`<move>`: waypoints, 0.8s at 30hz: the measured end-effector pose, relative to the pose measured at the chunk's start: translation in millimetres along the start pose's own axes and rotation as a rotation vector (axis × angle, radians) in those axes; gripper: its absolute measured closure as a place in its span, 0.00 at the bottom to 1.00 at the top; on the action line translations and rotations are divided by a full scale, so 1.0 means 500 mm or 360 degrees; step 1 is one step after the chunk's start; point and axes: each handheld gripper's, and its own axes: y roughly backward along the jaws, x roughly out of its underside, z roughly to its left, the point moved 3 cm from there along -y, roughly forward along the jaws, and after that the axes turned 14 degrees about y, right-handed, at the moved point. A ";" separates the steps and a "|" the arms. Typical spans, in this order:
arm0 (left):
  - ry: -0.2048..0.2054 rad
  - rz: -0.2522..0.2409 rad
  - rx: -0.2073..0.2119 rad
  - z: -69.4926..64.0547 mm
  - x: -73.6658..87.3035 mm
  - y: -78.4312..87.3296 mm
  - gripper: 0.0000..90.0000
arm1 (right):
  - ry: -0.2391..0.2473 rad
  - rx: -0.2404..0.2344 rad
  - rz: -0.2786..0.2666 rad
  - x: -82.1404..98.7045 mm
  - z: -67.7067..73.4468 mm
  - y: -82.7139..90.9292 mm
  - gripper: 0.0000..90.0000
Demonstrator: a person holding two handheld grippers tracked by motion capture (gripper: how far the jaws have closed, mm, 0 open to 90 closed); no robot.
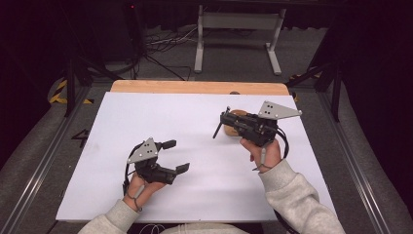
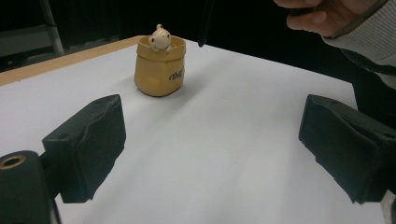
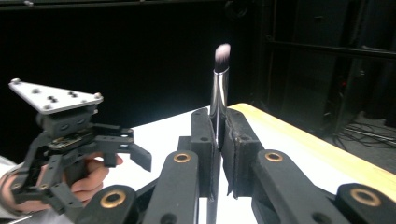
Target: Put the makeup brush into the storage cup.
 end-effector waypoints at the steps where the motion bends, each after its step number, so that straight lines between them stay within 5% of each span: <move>1: 0.0002 0.0001 0.0001 0.001 0.000 0.001 0.09 | 0.0002 0.0013 0.0006 -0.001 -0.005 0.001 0.93; 9: 0.0021 -0.0003 0.0004 0.005 0.002 0.001 0.09 | -0.0005 0.0115 0.0019 -0.011 -0.040 0.012 0.93; 24: 0.0032 -0.0007 0.0007 0.005 0.002 0.002 0.09 | -0.0067 0.0428 0.0071 0.011 -0.099 0.016 0.93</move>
